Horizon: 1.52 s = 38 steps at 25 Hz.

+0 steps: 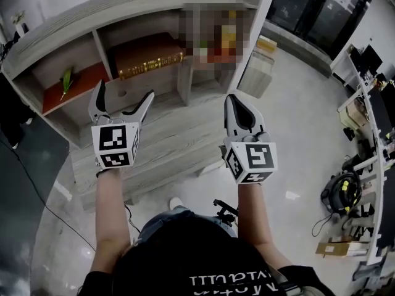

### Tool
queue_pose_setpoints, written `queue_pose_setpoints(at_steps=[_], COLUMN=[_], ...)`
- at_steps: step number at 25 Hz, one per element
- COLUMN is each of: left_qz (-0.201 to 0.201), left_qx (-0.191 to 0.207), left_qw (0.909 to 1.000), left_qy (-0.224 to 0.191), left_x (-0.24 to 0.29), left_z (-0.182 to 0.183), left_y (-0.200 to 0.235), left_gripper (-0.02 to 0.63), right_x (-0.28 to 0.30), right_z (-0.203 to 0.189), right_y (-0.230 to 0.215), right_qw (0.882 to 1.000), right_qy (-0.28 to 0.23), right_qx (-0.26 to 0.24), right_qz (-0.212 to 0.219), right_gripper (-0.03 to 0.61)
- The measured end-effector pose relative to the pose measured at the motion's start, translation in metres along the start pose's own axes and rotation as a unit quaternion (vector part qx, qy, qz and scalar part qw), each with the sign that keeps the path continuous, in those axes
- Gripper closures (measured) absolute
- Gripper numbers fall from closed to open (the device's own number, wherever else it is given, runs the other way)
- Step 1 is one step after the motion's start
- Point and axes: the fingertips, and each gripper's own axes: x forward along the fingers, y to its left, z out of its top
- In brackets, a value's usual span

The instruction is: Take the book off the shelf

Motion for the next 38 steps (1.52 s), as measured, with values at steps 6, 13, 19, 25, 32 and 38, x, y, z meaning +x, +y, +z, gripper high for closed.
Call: queue_pose_setpoints(at_steps=[6,13,19,25,32,38], left_qz=[-0.002,-0.020,-0.039,-0.011,0.025,0.048], left_qx=[0.021,0.064,0.103,0.186,0.327,0.396], left_qw=[0.9997,0.9969,0.9911,0.9763,0.9320,0.8910], left_qy=[0.008,0.042,0.076,0.111,0.155,0.217], left_x=[0.054,0.092,0.107,0.111,0.129,0.147], left_z=[-0.012,-0.036,-0.057,-0.077,-0.086,-0.101], left_y=[0.007,0.005,-0.001,-0.007,-0.011,-0.009], left_gripper=[0.066,0.066,0.067,0.067,0.067,0.067], right_x=[0.049,0.089,0.109,0.119,0.138,0.161], right_z=[-0.014,-0.031,-0.048,-0.067,-0.077,-0.080], right_y=[-0.018,-0.025,-0.017,-0.014,-0.024,-0.042], right_qw=[1.000,0.999,0.998,0.996,0.993,0.989], right_qy=[0.013,0.037,0.057,0.075,0.073,0.075], right_qx=[0.002,0.004,0.009,0.009,0.023,0.050], right_qz=[0.005,0.014,0.031,0.055,0.090,0.120], right_gripper=[0.562,0.561,0.561,0.561,0.561,0.561])
